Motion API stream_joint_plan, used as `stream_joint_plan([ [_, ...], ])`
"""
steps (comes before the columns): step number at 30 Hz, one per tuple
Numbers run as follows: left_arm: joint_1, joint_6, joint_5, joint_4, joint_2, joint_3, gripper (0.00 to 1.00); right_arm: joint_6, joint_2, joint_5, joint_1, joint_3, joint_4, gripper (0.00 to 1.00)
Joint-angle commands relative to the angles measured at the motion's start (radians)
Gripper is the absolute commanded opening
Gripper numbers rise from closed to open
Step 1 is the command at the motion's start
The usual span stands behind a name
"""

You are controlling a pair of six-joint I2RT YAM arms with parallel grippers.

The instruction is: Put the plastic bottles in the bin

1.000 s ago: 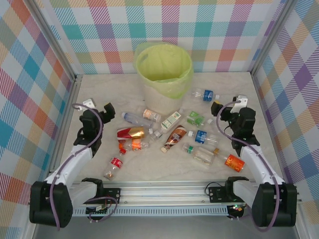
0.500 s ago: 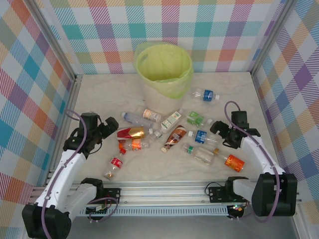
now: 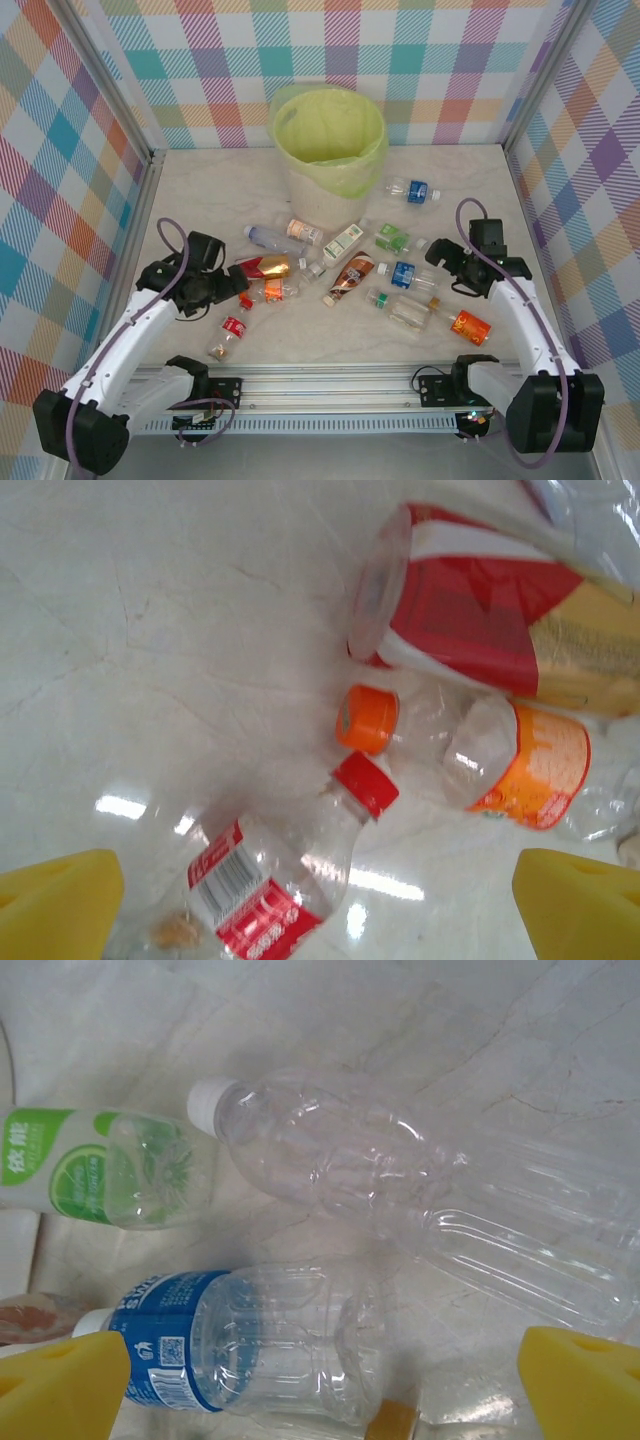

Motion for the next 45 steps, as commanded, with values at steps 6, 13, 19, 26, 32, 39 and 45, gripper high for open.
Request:
stream_joint_plan([
  [6,-0.216,-0.157,-0.172,-0.151,0.078,-0.015,1.00,0.037,-0.029,0.010,0.009,-0.049,0.071,1.00],
  [13,-0.223,-0.174,-0.091,0.129,0.120,-0.221,1.00,0.013,-0.028,0.020,0.009,-0.047,0.084,1.00],
  [19,-0.224,-0.111,0.012,0.259,0.134,-0.313,1.00,0.016,-0.019,0.024,0.009,-0.053,0.105,1.00],
  [26,-0.226,-0.078,-0.026,0.279,0.137,-0.349,0.84,0.035,-0.011,0.008,0.012,-0.058,0.118,1.00],
  [32,-0.226,-0.092,-0.062,0.250,0.069,-0.350,0.58,0.033,-0.026,0.012,0.011,-0.057,0.121,1.00],
  [39,-0.223,-0.193,-0.070,0.175,-0.054,-0.327,0.55,0.035,-0.079,-0.035,0.012,-0.087,0.195,1.00],
  [45,-0.220,-0.180,-0.152,0.143,-0.114,-0.204,0.52,0.064,-0.190,-0.047,0.013,-0.171,0.339,1.00],
])
